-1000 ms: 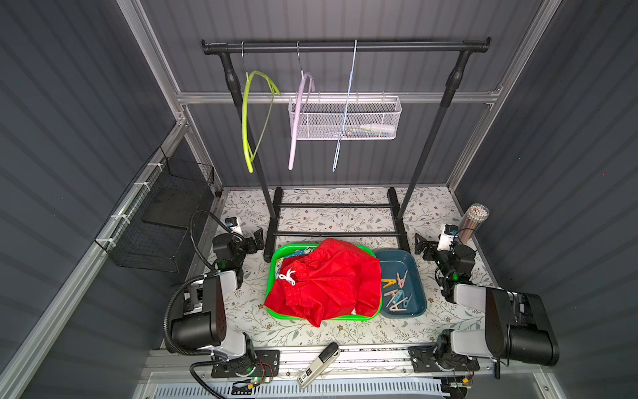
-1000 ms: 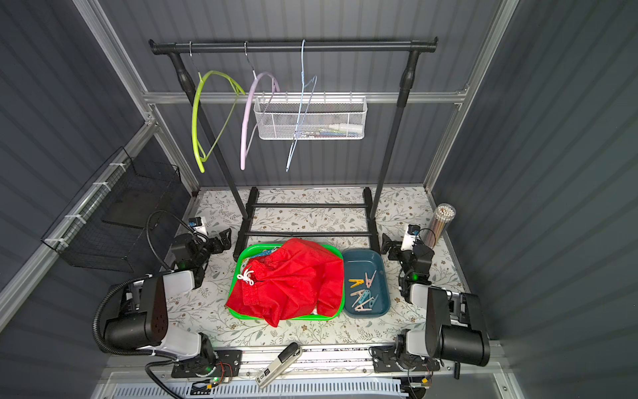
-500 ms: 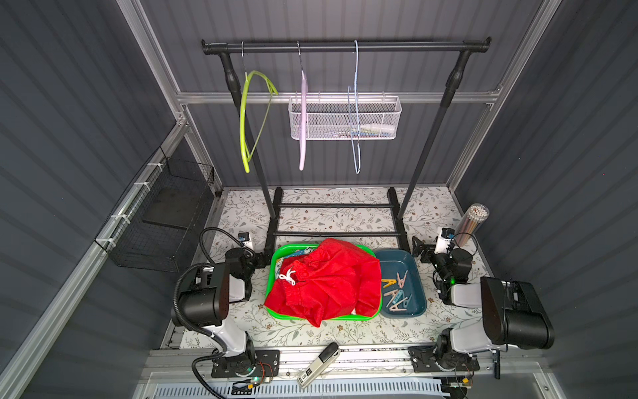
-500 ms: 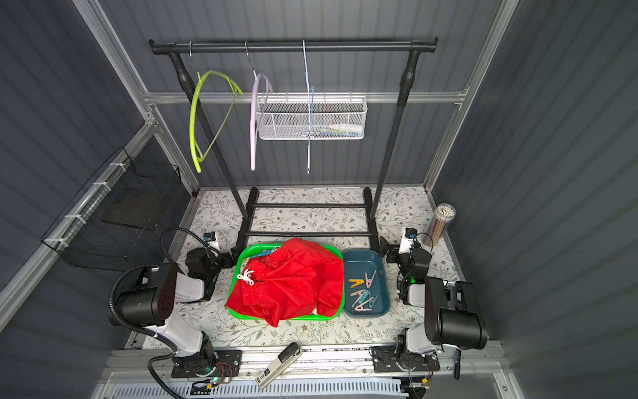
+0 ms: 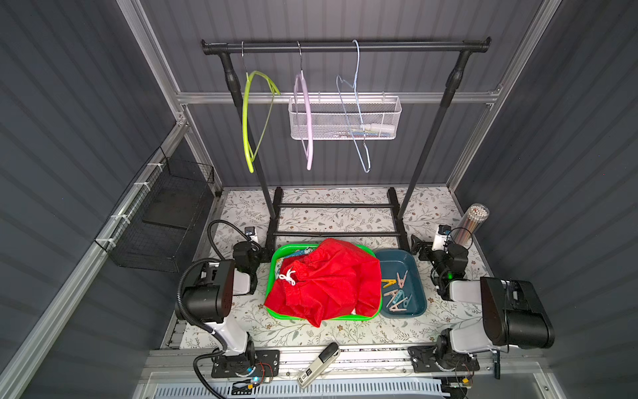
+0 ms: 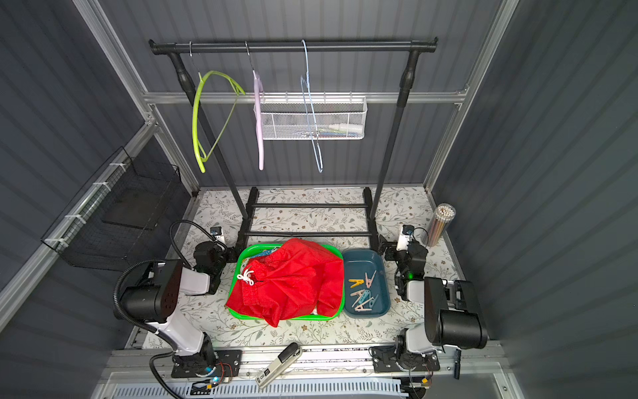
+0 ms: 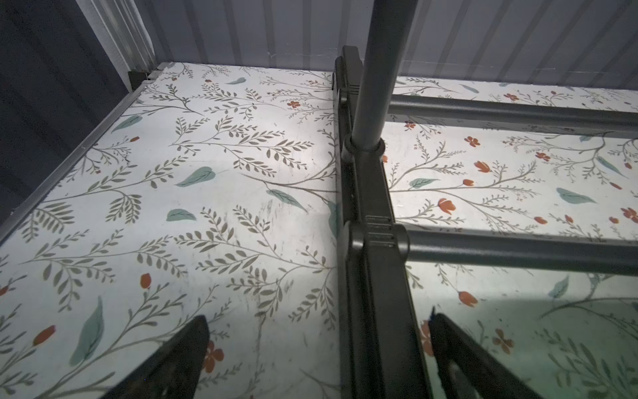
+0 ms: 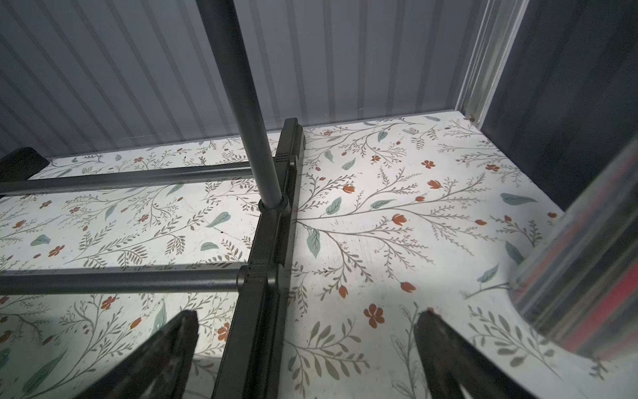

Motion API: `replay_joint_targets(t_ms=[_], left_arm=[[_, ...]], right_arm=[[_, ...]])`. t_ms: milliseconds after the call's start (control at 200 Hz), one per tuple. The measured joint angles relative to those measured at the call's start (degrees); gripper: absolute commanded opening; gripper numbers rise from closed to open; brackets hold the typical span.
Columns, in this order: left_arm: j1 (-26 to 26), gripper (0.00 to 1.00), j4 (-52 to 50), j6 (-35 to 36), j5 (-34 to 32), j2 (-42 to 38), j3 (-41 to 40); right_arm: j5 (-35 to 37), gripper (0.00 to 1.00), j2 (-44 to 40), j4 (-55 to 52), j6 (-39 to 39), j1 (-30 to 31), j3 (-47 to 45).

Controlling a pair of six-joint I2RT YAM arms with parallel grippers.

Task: Remove the clothespins securing shorts to the hanger
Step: Reset both arms

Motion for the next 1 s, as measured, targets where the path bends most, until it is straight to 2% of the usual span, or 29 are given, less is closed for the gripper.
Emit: replay_joint_targets(t_ms=[1001], left_arm=[[-0.07,1.00,-0.28,0.44,-0.87,0.00,0.15]], right_arm=[[1.05,0.99,0.02,-0.39,0.00,0.04,0.00]])
